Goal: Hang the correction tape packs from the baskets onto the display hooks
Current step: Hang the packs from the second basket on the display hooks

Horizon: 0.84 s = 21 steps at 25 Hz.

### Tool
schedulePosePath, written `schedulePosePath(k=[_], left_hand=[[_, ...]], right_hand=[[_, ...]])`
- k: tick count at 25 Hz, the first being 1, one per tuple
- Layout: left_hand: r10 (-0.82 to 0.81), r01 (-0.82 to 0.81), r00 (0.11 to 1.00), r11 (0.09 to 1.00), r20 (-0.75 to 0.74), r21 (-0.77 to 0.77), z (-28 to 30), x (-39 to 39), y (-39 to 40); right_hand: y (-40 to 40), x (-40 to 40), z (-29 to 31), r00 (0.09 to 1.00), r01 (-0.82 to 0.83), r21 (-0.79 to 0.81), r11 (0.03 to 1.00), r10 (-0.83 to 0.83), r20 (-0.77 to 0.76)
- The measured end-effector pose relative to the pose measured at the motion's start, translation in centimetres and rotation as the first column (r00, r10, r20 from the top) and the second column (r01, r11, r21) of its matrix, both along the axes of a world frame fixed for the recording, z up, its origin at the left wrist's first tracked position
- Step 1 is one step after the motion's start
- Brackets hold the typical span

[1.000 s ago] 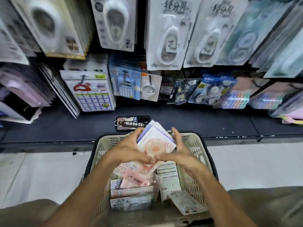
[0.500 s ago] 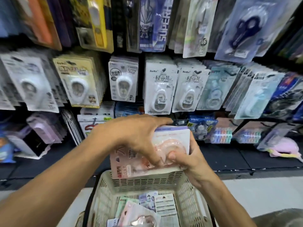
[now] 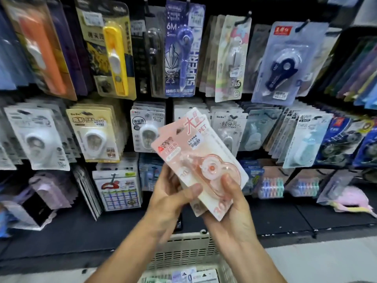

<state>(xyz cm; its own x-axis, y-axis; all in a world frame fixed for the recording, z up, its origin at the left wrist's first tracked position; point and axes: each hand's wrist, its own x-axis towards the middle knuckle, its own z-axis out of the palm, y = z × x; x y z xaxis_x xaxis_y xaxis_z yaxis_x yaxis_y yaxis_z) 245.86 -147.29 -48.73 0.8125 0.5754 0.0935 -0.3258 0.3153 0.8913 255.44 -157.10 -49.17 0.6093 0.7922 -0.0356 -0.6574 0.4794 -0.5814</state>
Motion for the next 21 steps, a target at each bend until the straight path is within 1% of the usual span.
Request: schedulePosePath(k=[1, 2, 3, 4, 5, 6, 7, 8, 10, 11, 12, 14, 15, 17, 19, 21], left_hand=[[0.066, -0.061, 0.997, 0.991, 0.045, -0.116, -0.2, 0.9, -0.3], [0.119, -0.105, 0.991, 0.976, 0.065, -0.193, 0.0, 1.7, -0.5], [0.151, -0.128, 0.986, 0.962, 0.076, -0.243, 0.0, 2.3, -0.6], [0.169, -0.141, 0.982, 0.953, 0.086, -0.268, 0.2, 2.7, -0.6], [0.171, -0.141, 0.981, 0.953, 0.091, -0.269, 0.5, 3.1, -0.8], [0.158, -0.134, 0.984, 0.959, 0.081, -0.251, 1.0, 3.3, -0.9], [0.135, -0.12, 0.989, 0.968, 0.055, -0.22, 1.3, 3.5, -0.9], [0.108, -0.104, 0.994, 0.979, 0.013, -0.177, 1.5, 3.7, -0.8], [0.078, -0.085, 0.995, 0.991, -0.069, -0.103, 1.7, 4.1, -0.5], [0.078, -0.086, 0.994, 0.991, -0.083, -0.104, 1.6, 4.3, -0.4], [0.081, -0.091, 0.993, 0.989, -0.085, -0.117, 1.4, 4.5, -0.4], [0.088, -0.1, 0.991, 0.987, -0.096, -0.126, 1.4, 4.7, -0.4], [0.081, -0.093, 0.992, 0.986, -0.092, -0.137, 1.4, 4.8, -0.3], [0.075, -0.087, 0.994, 0.984, -0.075, -0.158, 1.4, 4.7, 0.3], [0.098, -0.105, 0.994, 0.983, -0.054, -0.151, 1.5, 4.6, 1.2], [0.107, -0.111, 0.994, 0.981, -0.036, -0.158, 1.6, 4.5, 1.8]], right_hand=[[-0.1, -0.1, 0.3, 0.995, 0.04, -0.073, 0.997, -0.033, 0.091], [-0.4, 0.1, 0.5, 0.976, 0.122, -0.137, 0.983, -0.094, 0.195], [-0.8, 0.4, 0.8, 0.938, 0.241, -0.194, 0.951, -0.177, 0.299], [-1.4, 0.9, 1.2, 0.873, 0.37, -0.233, 0.899, -0.25, 0.418], [-2.1, 1.5, 1.7, 0.799, 0.469, -0.252, 0.847, -0.285, 0.529], [-2.8, 2.1, 2.2, 0.74, 0.522, -0.258, 0.813, -0.281, 0.611], [-3.5, 2.7, 2.7, 0.711, 0.538, -0.276, 0.796, -0.253, 0.656], [-4.1, 3.4, 3.1, 0.719, 0.524, -0.328, 0.786, -0.202, 0.665], [-5.1, 4.7, 3.6, 0.797, 0.421, -0.464, 0.779, -0.073, 0.6], [-5.5, 5.2, 3.5, 0.825, 0.374, -0.499, 0.782, -0.034, 0.565], [-5.8, 5.8, 3.4, 0.835, 0.373, -0.491, 0.788, -0.054, 0.547], [-6.4, 7.4, 3.2, 0.83, 0.48, -0.405, 0.778, -0.253, 0.497], [-6.7, 8.5, 3.2, 0.824, 0.524, -0.364, 0.77, -0.352, 0.444], [-7.5, 11.0, 3.5, 0.824, 0.56, -0.345, 0.754, -0.461, 0.329], [-8.1, 13.4, 3.2, 0.82, 0.572, -0.422, 0.703, -0.472, 0.325], [-8.1, 14.5, 2.3, 0.814, 0.579, -0.484, 0.656, -0.427, 0.394]])
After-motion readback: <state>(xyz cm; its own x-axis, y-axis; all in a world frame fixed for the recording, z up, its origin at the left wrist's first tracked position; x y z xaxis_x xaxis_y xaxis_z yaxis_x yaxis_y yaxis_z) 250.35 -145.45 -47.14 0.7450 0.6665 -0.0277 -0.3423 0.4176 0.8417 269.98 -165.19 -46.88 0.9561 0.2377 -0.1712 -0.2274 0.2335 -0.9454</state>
